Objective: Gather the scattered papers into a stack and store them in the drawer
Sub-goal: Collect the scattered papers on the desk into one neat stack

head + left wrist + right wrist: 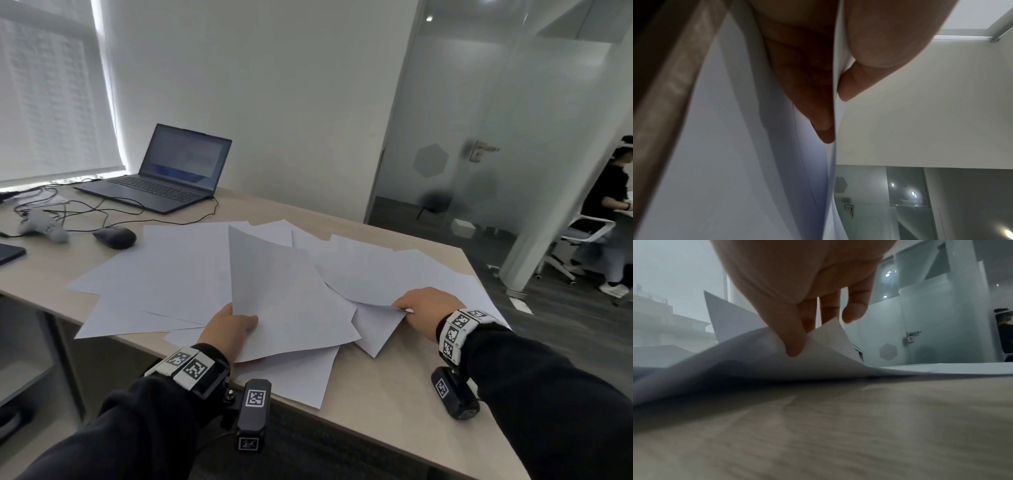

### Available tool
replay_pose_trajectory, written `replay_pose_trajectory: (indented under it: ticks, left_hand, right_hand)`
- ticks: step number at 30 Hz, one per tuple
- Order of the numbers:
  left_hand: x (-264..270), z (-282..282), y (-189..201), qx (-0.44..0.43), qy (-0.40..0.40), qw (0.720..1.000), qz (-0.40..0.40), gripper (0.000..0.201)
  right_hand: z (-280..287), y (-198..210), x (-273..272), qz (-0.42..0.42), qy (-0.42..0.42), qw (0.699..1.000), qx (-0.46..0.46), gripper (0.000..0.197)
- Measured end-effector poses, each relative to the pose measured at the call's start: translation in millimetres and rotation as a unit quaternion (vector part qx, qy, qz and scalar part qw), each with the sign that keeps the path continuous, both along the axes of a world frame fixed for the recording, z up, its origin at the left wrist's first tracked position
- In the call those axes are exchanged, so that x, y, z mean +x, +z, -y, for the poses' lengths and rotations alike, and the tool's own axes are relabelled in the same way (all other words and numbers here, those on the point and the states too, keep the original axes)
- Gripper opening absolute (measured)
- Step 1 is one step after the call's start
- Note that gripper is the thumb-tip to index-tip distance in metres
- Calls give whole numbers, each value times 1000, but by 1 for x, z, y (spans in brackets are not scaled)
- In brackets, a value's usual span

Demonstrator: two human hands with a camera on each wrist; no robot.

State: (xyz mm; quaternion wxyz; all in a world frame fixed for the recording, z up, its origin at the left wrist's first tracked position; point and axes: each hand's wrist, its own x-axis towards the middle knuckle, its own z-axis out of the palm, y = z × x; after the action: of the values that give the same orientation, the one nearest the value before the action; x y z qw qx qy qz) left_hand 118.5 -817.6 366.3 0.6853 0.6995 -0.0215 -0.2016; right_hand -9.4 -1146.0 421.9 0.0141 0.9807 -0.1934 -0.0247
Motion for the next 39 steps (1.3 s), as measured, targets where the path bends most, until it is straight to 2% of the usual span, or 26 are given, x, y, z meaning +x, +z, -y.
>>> replay_pose_trajectory:
  ticks: [4, 9, 11, 13, 14, 16, 18, 20, 22, 26, 28, 29, 31, 33, 37, 39]
  left_hand:
    - [-6, 0, 7, -6, 5, 1000, 6, 28]
    - [-7, 0, 6, -7, 3, 1000, 3, 27]
    - [-5, 1, 4, -6, -1, 1000, 4, 34]
    - [-3, 1, 2, -5, -3, 1000, 8, 45]
    - [-3, 1, 3, -6, -2, 1000, 10, 48]
    - [-5, 0, 5, -11, -2, 1000, 8, 48]
    - [-8, 0, 7, -4, 0, 1000, 4, 38]
    - [-7, -1, 8, 3, 3, 1000, 0, 33]
    - [-9, -1, 9, -3, 1, 1000, -10, 31]
    - [-8, -1, 7, -6, 1, 1000, -10, 29]
    - [-4, -1, 4, -10, -1, 1000, -9, 29]
    - [0, -1, 1, -7, -2, 1000, -8, 33]
    - [11, -1, -8, -3, 3, 1000, -7, 46]
    - [19, -3, -15, 13, 1, 1000, -3, 47]
    - [21, -14, -9, 78, 5, 996, 44, 35]
    - [22, -24, -2, 120, 24, 990, 70, 34]
  right_hand:
    - [-1, 5, 0, 28, -6, 997, -69, 46]
    - [-9, 11, -4, 49, -76, 991, -99, 37]
    - [-10, 11, -7, 70, -109, 989, -74, 38]
    - [-9, 8, -8, 99, -146, 983, 40, 40]
    - [-9, 4, -8, 121, -163, 970, 131, 40]
    - [-15, 0, -10, 156, -191, 919, 306, 38]
    - [-18, -5, -11, 170, -222, 866, 415, 38]
    - [-18, -11, -8, 194, -256, 813, 486, 36]
    - [-15, -16, -5, 224, -289, 762, 534, 24]
    - [-13, -21, -5, 269, -302, 726, 556, 21]
    - [-12, -24, -8, 283, -292, 740, 536, 27]
    - [-13, -23, -12, 289, -287, 760, 507, 30]
    - [-9, -23, -19, 311, -274, 792, 449, 24]
    - [-4, -19, -27, 302, -262, 813, 424, 20]
    - [-7, -14, -36, 277, -259, 810, 448, 26]
    - [-15, -15, -36, 281, -259, 797, 468, 31]
